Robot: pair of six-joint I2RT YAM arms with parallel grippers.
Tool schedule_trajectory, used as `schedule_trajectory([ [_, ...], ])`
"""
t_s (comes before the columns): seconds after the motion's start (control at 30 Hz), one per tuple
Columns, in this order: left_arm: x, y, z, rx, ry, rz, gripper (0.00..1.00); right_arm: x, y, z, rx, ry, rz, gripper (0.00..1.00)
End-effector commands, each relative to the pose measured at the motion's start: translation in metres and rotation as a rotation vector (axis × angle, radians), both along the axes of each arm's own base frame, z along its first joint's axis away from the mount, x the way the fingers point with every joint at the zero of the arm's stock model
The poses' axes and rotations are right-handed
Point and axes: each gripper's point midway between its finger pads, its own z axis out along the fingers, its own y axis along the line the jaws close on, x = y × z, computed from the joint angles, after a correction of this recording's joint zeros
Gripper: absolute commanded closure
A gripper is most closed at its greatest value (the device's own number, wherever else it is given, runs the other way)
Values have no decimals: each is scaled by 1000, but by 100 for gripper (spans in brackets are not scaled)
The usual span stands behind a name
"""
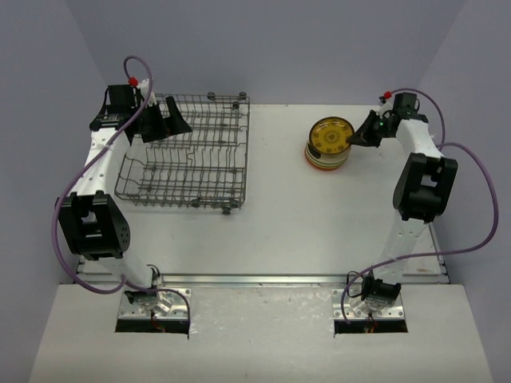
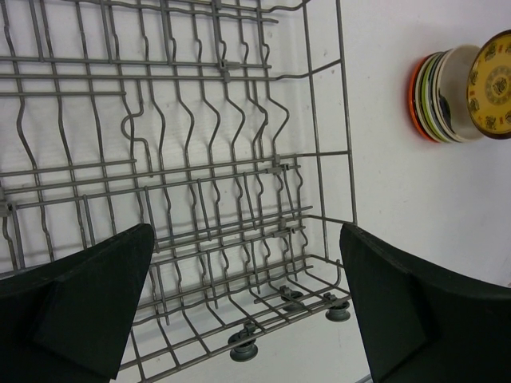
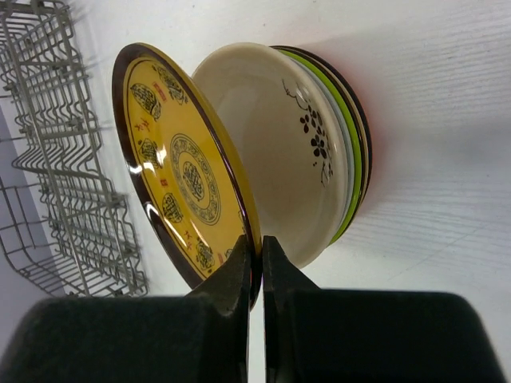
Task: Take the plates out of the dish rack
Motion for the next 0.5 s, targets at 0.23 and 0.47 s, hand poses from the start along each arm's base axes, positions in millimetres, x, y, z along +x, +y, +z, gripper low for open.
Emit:
schedule_trajectory([
  [0.23,3,8,22,47,-64,29,0,14,4,38,-56,-52,55,1],
  [0.47,-1,20,36,123,-114,64,0,-16,13,111,-180,-245,86,1],
])
